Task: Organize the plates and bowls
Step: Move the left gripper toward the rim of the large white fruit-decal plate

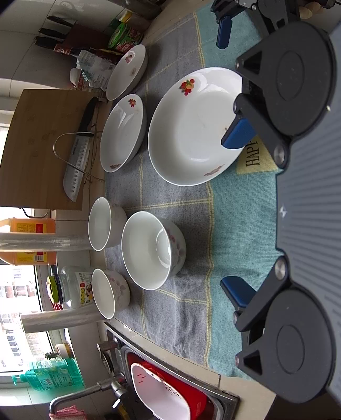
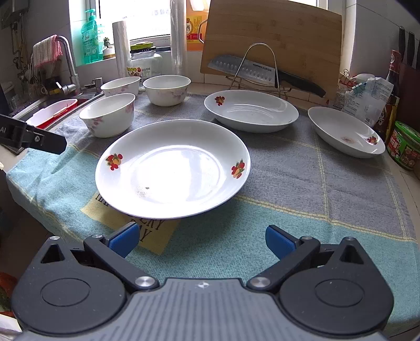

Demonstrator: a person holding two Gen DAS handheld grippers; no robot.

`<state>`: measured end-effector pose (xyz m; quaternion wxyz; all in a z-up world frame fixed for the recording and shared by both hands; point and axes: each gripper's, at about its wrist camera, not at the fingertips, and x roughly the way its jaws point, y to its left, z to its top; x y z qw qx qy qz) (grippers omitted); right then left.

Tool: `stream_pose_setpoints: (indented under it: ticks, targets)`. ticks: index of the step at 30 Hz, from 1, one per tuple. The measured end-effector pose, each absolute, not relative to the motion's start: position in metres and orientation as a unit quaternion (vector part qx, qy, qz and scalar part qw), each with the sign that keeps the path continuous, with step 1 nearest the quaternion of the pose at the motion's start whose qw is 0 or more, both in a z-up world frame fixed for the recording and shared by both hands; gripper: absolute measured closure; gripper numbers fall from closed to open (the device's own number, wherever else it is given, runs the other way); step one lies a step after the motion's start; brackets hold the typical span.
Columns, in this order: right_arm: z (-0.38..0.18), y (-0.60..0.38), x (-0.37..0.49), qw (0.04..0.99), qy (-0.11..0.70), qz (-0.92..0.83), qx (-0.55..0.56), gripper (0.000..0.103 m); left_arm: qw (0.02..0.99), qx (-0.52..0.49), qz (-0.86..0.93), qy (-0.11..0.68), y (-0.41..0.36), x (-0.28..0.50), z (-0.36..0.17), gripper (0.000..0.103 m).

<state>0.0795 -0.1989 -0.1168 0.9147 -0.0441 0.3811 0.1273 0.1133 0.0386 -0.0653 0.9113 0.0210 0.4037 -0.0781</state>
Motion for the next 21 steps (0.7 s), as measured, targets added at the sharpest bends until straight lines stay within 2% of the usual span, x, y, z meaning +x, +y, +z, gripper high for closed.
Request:
stream_pose_setpoints:
  ticks: [21]
  targets:
    - [-0.134,-0.175,0.111,0.898,0.411,0.143,-0.073,0.000,0.885,0.051,-0.229,0.402,0.029,0.185,-0.072,0.001]
